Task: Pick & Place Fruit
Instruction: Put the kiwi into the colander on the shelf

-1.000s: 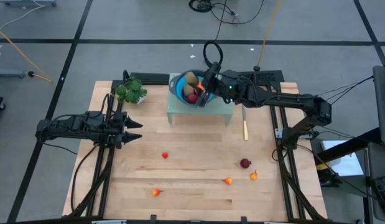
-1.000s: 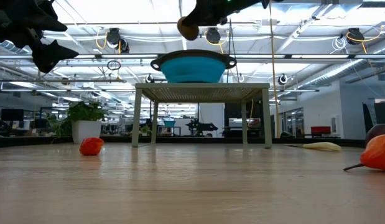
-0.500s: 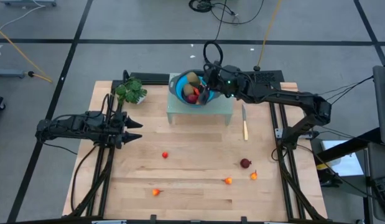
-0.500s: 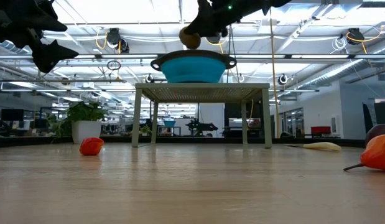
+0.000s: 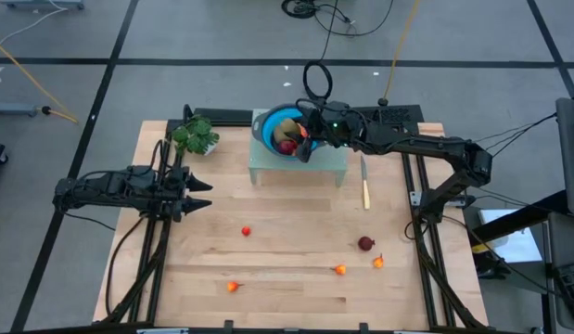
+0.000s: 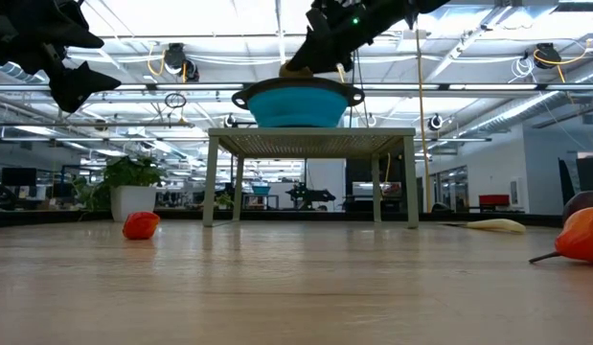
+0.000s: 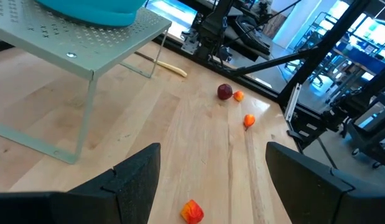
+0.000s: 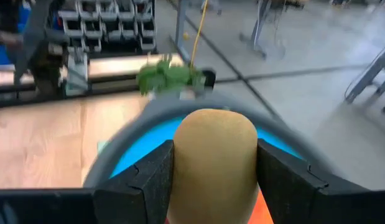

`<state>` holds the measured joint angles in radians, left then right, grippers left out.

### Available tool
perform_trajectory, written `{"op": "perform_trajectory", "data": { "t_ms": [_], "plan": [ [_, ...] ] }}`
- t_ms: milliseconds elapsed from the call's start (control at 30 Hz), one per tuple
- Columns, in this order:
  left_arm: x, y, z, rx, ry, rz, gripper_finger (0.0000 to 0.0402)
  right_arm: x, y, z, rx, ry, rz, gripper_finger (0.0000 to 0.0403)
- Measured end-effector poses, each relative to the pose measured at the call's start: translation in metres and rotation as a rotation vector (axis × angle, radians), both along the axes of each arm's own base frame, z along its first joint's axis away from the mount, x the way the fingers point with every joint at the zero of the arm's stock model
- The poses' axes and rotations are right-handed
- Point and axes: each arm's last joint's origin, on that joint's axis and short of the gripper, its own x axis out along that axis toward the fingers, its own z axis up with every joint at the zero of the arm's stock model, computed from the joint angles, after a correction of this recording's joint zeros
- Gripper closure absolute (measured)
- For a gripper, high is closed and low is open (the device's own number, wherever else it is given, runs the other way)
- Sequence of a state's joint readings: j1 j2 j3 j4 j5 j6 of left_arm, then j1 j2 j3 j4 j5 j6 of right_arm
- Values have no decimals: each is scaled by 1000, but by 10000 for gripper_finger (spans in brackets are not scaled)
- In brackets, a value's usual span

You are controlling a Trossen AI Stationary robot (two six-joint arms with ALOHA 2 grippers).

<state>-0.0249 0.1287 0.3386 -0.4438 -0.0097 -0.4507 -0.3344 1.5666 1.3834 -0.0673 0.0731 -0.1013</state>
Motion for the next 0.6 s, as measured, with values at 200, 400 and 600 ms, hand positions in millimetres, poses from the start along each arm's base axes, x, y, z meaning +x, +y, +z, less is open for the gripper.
{"op": "perform_trajectory", "data": {
  "t_ms": [200,400,600],
  "plan": [
    [0,0,0,0,0,0,110,-1,0,-5,49,36,-13,206],
    [0,0,0,0,0,0,110,-4,1,-2,49,33,-13,205],
    [0,0,0,1,0,0,110,-11,4,-2,100,65,-29,205]
  ]
}}
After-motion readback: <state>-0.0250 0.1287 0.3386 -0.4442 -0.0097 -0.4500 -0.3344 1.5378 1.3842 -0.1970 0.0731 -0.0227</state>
